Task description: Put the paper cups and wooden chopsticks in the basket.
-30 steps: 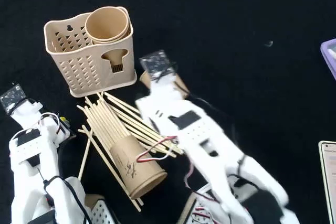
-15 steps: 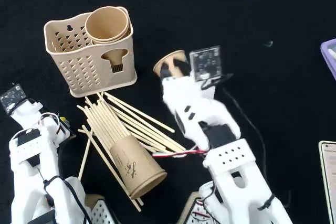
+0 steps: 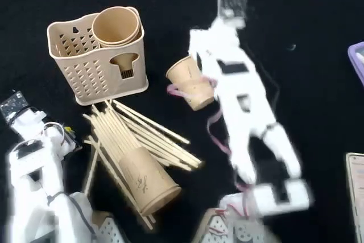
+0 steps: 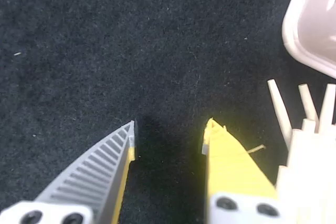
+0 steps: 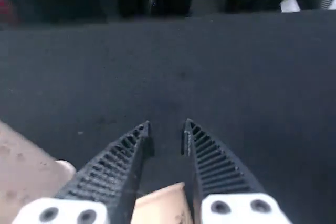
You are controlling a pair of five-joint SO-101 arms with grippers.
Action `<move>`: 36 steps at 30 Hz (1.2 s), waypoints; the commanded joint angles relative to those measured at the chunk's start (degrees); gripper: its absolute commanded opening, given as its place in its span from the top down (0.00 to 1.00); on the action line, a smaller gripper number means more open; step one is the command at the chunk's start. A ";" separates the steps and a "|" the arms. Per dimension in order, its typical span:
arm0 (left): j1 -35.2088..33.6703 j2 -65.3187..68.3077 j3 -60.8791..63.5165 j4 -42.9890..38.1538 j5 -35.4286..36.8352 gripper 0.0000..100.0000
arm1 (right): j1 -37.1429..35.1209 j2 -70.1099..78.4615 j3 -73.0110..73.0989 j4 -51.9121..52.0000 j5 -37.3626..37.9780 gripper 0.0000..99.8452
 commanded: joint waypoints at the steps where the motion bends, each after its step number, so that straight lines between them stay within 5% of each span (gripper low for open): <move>1: 0.40 -1.23 -0.84 -0.44 -0.18 0.78 | -0.88 13.58 -25.80 13.54 13.01 0.90; 8: 0.66 -1.23 -0.84 -0.62 -0.18 0.78 | 0.44 24.40 -43.38 39.12 31.56 0.90; 21: 0.40 -1.23 -0.84 -0.44 -0.18 0.78 | 1.93 34.24 -47.52 26.11 37.27 0.90; 28: 0.40 -1.32 -0.84 -0.53 -0.18 0.78 | 0.18 31.08 -41.45 42.73 60.22 0.99; 36: 0.40 -1.32 -0.84 -0.53 -0.18 0.78 | 3.60 17.80 -29.14 49.58 61.01 0.99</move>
